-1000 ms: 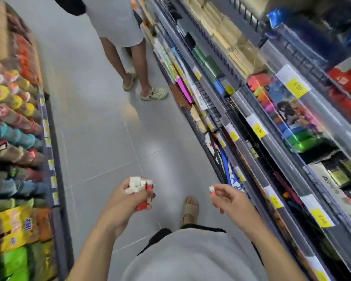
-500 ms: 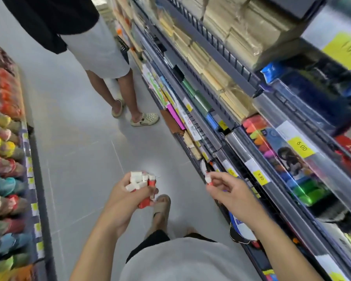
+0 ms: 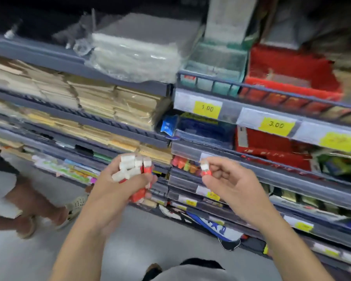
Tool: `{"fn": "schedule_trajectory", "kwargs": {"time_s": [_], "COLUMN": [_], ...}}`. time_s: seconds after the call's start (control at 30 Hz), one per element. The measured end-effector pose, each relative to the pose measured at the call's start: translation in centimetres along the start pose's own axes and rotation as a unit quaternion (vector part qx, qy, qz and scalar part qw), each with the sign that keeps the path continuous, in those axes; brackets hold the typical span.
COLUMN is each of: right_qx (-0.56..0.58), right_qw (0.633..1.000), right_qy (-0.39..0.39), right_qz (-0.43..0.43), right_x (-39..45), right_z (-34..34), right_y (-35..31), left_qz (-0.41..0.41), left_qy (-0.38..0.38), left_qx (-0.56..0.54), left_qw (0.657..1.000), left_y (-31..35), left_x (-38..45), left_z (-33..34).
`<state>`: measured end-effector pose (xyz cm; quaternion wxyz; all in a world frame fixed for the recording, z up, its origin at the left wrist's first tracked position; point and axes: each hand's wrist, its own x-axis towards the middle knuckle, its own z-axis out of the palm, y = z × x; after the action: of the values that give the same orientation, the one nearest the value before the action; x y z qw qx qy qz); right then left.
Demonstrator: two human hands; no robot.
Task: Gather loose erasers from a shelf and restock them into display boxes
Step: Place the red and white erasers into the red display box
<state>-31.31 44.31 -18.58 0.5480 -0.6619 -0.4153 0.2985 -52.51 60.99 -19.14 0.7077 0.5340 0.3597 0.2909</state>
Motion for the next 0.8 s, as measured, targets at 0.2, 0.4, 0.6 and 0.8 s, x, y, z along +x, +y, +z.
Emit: {"fn": "schedule_trajectory", "kwargs": {"time_s": [0.2, 0.4, 0.6, 0.8], "right_qx": [-0.004, -0.054, -0.174, -0.410], "right_qw": [0.994, 0.975, 0.955, 0.889], "right_qy": [0.092, 0.163, 0.183, 0.185], "right_qz": [-0.063, -0.142, -0.157, -0.086], "right_x": [-0.3, 0.6, 2.8, 5.3], "right_z": [-4.5, -9.3, -13.7, -16.8], "right_y": [-4.0, -9.0, -12.2, -14.9], "left_qz": [0.074, 0.135, 0.193, 0.208], "left_qy": [-0.116, -0.189, -0.188, -0.193], "left_qx": [-0.001, 0.003, 0.027, 0.024], "left_qw": [0.990, 0.972, 0.963, 0.959], "left_y": [6.2, 10.4, 12.8, 14.6], "left_x": [2.9, 4.1, 5.3, 6.8], "left_z": [6.9, 12.9, 15.6, 15.4]}}
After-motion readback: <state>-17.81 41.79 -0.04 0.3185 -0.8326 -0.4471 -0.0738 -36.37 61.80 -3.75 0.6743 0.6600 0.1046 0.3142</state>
